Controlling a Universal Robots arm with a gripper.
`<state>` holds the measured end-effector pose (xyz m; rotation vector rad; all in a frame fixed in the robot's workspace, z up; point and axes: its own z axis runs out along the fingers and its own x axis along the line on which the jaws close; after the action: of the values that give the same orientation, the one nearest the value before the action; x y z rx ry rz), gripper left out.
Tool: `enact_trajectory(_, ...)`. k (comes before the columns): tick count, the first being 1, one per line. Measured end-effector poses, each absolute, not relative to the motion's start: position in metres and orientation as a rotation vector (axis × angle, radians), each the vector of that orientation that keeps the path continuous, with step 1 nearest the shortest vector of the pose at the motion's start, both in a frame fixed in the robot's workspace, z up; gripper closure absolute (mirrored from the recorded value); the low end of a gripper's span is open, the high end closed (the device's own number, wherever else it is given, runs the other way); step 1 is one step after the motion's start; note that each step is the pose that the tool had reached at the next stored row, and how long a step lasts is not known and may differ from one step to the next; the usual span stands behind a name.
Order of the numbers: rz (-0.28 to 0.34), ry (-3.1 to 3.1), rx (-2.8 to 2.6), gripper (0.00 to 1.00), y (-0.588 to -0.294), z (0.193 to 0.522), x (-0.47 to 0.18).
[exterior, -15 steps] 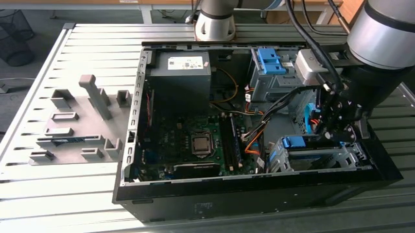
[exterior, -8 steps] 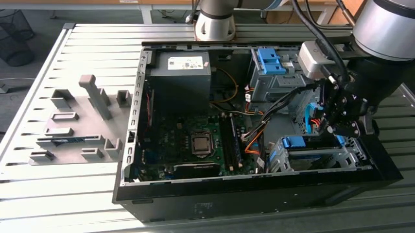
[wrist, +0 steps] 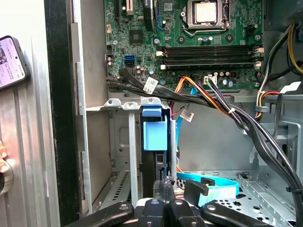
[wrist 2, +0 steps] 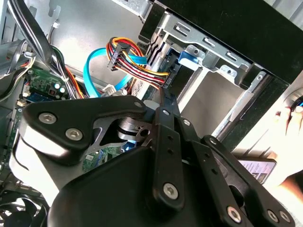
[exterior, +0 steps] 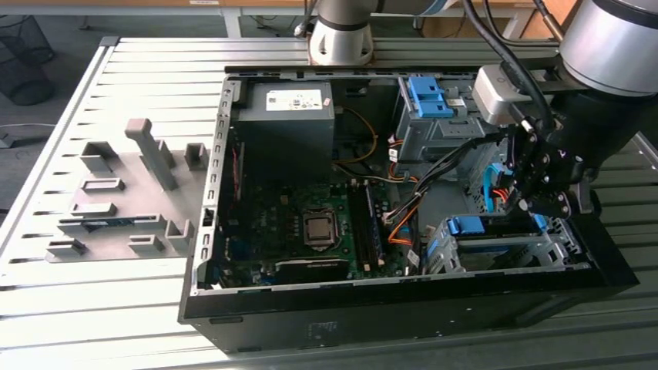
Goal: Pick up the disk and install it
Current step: 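Insert the first disk wire, then insert the second disk wire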
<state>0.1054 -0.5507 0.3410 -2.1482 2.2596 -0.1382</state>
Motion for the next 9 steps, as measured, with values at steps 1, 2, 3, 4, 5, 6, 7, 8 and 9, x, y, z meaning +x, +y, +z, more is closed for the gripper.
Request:
enact_trajectory(1,-0.138,2.260,-2.148,0.89,-0.5507,0.3411,0.1054)
enact_trajectory(2,-0.138,2.260,-2.148,0.89,-0.5507,0.3411,0.1054)
enact_trajectory(3,-0.138,2.260,-2.148,0.89,-0.5507,0.3411,0.1054)
enact_trajectory(4,-0.138,2.260,-2.148,0.89,-0.5507,0.3412,0.1054)
enact_trajectory(5,-0.138,2.260,-2.148,0.89,-0.5507,0.3412,0.1054)
enact_trajectory(6,-0.138,2.260,-2.148,0.89,-0.5507,0.3412,0.1054)
enact_trajectory(7,-0.138,2.260,-2.148,0.89,-0.5507,0.3413,0.1054)
enact_trajectory(8,-0.138,2.260,-2.148,0.89,-0.5507,0.3413,0.1054)
enact_trajectory(9,-0.138,2.260,-2.148,0.89,-0.5507,0.3413,0.1054)
